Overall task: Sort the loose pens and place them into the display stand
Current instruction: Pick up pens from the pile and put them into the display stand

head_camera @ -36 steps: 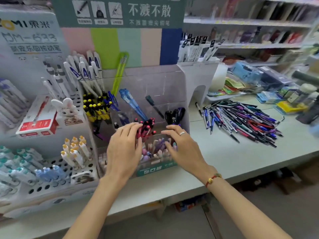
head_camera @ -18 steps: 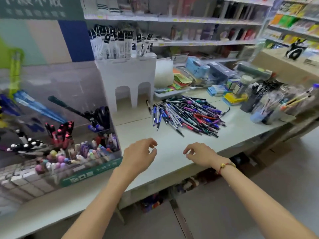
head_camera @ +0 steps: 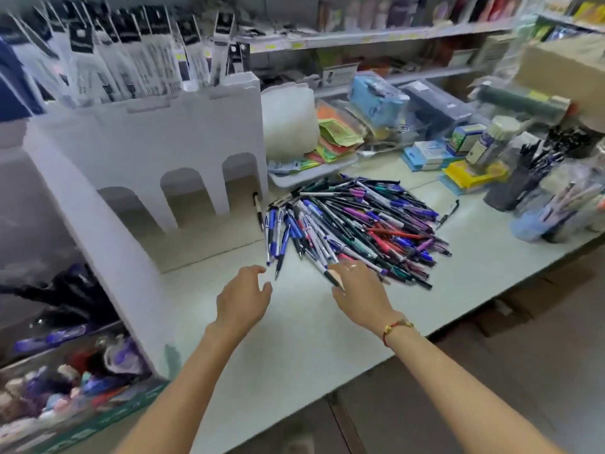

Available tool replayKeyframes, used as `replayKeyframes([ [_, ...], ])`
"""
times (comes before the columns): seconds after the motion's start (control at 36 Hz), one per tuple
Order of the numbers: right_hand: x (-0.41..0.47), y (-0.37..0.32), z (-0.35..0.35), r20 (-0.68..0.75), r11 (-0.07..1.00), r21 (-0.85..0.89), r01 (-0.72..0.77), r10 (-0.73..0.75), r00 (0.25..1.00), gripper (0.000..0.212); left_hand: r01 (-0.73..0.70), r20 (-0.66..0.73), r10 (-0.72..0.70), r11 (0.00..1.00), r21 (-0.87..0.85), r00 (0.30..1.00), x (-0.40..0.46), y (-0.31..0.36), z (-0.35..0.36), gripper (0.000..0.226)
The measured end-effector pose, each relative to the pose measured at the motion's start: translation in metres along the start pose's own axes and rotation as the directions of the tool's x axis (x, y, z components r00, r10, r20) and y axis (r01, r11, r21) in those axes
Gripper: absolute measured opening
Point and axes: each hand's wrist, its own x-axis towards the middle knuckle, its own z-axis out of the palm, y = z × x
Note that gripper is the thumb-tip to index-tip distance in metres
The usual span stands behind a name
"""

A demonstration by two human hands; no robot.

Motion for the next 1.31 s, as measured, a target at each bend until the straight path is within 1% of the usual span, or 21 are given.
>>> replayKeyframes([
  [0.08, 0.028, 0.004, 0.017, 0.032, 0.997, -0.071, 0.017, -0.015, 0.999, 0.058, 0.053, 0.005, -0.053, 0.999, 0.001, 0.999, 0.036, 0.006, 0.006, 0.051],
  [0.17, 0.048, 0.011, 0.033, 0.051, 0.989, -0.147, 0.016, -0.009, 0.999, 0.071, 0.089, -0.017, -0.089, 0.996, -0.029, 0.996, 0.069, 0.015, 0.015, 0.071],
  [0.25, 0.062, 0.019, 0.049, 0.004, 0.985, -0.175, -0.010, 0.011, 1.000, 0.069, 0.103, -0.011, -0.104, 0.992, -0.068, 0.995, 0.096, 0.022, 0.026, 0.090],
  [0.36, 0.071, 0.026, 0.063, -0.010, 0.970, -0.238, 0.047, -0.051, 0.999, 0.069, 0.072, -0.037, -0.075, 0.996, -0.056, 0.997, 0.119, 0.029, 0.039, 0.095],
  [0.47, 0.075, 0.027, 0.069, -0.076, 0.941, -0.321, 0.106, -0.137, 0.988, 0.064, 0.150, -0.053, -0.147, 0.988, 0.045, 0.988, 0.131, 0.038, 0.039, 0.085],
  [0.53, 0.077, 0.028, 0.069, -0.120, 0.926, -0.359, 0.120, -0.174, 0.977, 0.063, 0.180, -0.016, -0.179, 0.980, 0.083, 0.984, 0.135, 0.043, 0.035, 0.075],
  [0.58, 0.078, 0.028, 0.067, -0.138, 0.914, -0.390, 0.116, -0.182, 0.974, 0.060, 0.206, 0.039, -0.212, 0.971, 0.124, 0.977, 0.135, 0.045, 0.031, 0.072],
  [0.67, 0.079, 0.024, 0.063, -0.085, 0.882, -0.456, 0.121, -0.179, 0.980, 0.054, 0.231, 0.088, -0.253, 0.950, 0.209, 0.963, 0.120, 0.041, 0.028, 0.059],
  [0.72, 0.077, 0.018, 0.061, -0.064, 0.875, -0.465, 0.133, -0.183, 0.981, 0.048, 0.208, 0.092, -0.242, 0.938, 0.278, 0.966, 0.104, 0.034, 0.031, 0.043],
  [0.78, 0.075, 0.008, 0.055, -0.008, 0.849, -0.506, 0.154, -0.183, 0.983, 0.037, 0.178, 0.077, -0.215, 0.925, 0.335, 0.974, 0.087, 0.026, 0.036, 0.030],
  [0.83, 0.071, 0.001, 0.050, 0.079, 0.796, -0.569, 0.206, -0.196, 0.977, 0.025, 0.173, 0.068, -0.214, 0.909, 0.379, 0.974, 0.072, 0.019, 0.037, 0.025],
  [0.86, 0.071, 0.000, 0.048, 0.107, 0.782, -0.582, 0.224, -0.200, 0.974, 0.025, 0.177, 0.068, -0.220, 0.902, 0.393, 0.973, 0.067, 0.015, 0.037, 0.023],
  [0.92, 0.070, -0.001, 0.041, 0.104, 0.789, -0.569, 0.233, -0.211, 0.972, 0.025, 0.188, 0.077, -0.235, 0.903, 0.385, 0.969, 0.059, 0.008, 0.036, 0.018],
  [0.97, 0.069, -0.002, 0.036, 0.100, 0.824, -0.527, 0.207, -0.182, 0.978, 0.024, 0.200, 0.081, -0.238, 0.924, 0.327, 0.968, 0.051, 0.003, 0.032, 0.011],
  [1.03, 0.066, -0.003, 0.032, 0.117, 0.868, -0.463, 0.181, -0.143, 0.983, 0.024, 0.235, 0.108, -0.264, 0.945, 0.226, 0.959, 0.048, -0.002, 0.032, 0.016],
  [1.08, 0.061, -0.001, 0.029, 0.122, 0.909, -0.392, 0.145, -0.105, 0.987, 0.022, 0.316, 0.162, -0.314, 0.949, 0.019, 0.935, 0.047, -0.007, 0.033, 0.015],
  [1.11, 0.058, -0.001, 0.026, 0.125, 0.921, -0.365, 0.133, -0.093, 0.988, 0.020, 0.370, 0.197, -0.339, 0.917, -0.150, 0.920, 0.047, -0.008, 0.034, 0.014],
  [1.17, 0.053, 0.000, 0.019, 0.127, 0.928, -0.349, 0.131, -0.091, 0.988, 0.016, 0.441, 0.256, -0.360, 0.771, -0.460, 0.897, 0.044, -0.006, 0.034, 0.015],
  [1.19, 0.051, 0.001, 0.016, 0.130, 0.929, -0.347, 0.131, -0.090, 0.987, 0.015, 0.458, 0.272, -0.368, 0.696, -0.554, 0.889, 0.040, -0.004, 0.032, 0.014],
  [1.25, 0.048, 0.003, 0.014, 0.145, 0.940, -0.320, 0.121, -0.078, 0.986, 0.019, 0.469, 0.303, -0.368, 0.551, -0.691, 0.879, 0.033, 0.001, 0.030, 0.009],
  [1.31, 0.046, 0.006, 0.014, 0.157, 0.969, -0.224, 0.101, -0.066, 0.985, 0.018, 0.475, 0.346, -0.349, 0.421, -0.773, 0.871, 0.026, 0.004, 0.031, 0.018],
])
